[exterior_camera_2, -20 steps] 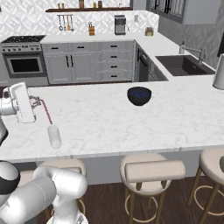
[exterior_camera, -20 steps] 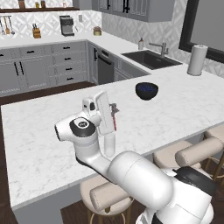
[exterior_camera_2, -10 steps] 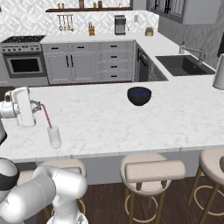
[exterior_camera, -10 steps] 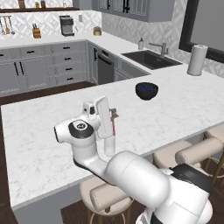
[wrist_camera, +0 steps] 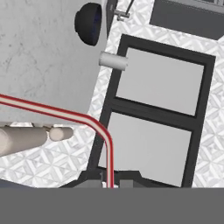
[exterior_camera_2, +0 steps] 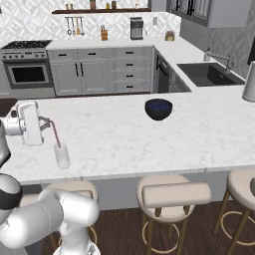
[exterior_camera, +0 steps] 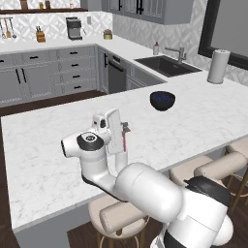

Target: Take a straw from the drawer in front and place it inside the glass cup on the dining counter.

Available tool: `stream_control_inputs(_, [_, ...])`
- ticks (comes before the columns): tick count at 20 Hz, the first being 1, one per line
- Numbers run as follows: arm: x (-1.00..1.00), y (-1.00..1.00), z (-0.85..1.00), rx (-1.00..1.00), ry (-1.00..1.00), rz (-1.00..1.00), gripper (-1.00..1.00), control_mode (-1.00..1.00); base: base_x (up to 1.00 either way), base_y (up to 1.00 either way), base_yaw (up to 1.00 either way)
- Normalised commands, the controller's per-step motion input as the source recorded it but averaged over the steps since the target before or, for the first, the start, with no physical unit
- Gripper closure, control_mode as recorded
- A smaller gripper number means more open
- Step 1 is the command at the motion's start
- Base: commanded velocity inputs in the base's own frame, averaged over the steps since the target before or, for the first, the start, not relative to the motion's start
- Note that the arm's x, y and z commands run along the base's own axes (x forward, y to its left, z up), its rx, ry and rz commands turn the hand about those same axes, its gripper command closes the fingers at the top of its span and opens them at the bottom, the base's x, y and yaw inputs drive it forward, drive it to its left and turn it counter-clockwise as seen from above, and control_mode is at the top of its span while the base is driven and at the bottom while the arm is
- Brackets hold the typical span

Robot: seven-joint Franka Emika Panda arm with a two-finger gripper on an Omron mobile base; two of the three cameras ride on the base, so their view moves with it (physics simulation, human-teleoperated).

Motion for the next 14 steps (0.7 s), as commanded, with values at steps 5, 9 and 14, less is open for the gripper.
stream_control_inputs(5, [0.19, 0.03, -0.10, 0.04, 0.00, 0.00, 1.00, -1.00, 0.00, 0.00, 0.00])
stream_control_inputs(9, [0.05, 0.08, -0.15, 0.02, 0.00, 0.00, 1.00, -1.00, 0.00, 0.00, 0.00])
stream_control_inputs(14, [0.13, 0.06, -0.15, 0.01, 0.00, 0.00, 1.00, -1.00, 0.00, 0.00, 0.00])
